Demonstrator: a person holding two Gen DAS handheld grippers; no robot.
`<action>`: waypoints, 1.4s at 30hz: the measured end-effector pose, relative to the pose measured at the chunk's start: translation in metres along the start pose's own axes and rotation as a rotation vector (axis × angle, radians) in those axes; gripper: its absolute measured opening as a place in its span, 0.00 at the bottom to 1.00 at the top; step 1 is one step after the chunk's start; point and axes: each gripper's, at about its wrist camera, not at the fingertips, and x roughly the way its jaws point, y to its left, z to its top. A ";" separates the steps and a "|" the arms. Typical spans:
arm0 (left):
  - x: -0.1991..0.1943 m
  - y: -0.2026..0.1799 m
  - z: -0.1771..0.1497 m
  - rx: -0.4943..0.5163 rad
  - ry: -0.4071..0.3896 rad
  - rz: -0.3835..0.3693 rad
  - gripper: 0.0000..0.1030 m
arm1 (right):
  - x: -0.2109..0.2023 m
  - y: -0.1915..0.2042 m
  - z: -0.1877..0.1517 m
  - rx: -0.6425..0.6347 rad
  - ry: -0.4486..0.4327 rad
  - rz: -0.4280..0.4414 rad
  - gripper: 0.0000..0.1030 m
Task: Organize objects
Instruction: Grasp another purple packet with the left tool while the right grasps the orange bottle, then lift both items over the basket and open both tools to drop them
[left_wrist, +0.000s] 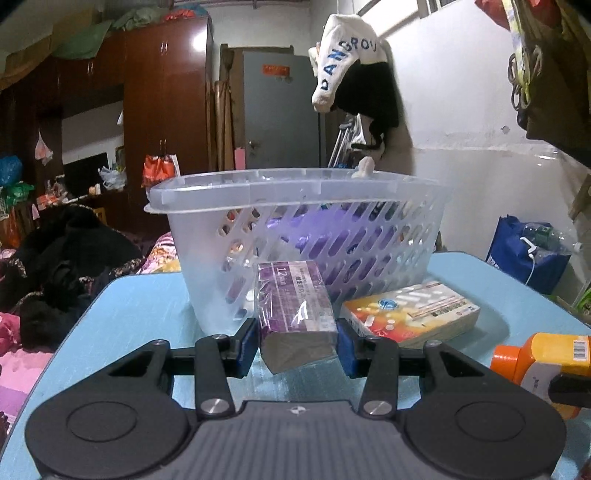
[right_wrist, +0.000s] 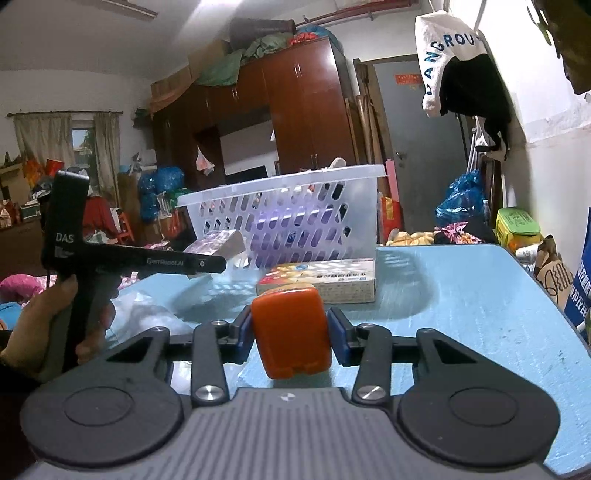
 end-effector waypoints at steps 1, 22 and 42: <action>-0.002 0.000 -0.001 0.000 -0.017 -0.003 0.47 | -0.001 0.000 0.001 -0.004 -0.004 0.002 0.43; -0.061 0.000 0.007 -0.014 -0.280 -0.028 0.47 | -0.009 -0.015 0.049 0.030 -0.131 0.042 0.42; 0.043 0.052 0.135 -0.046 -0.002 0.009 0.47 | 0.187 0.007 0.166 0.055 0.031 0.058 0.42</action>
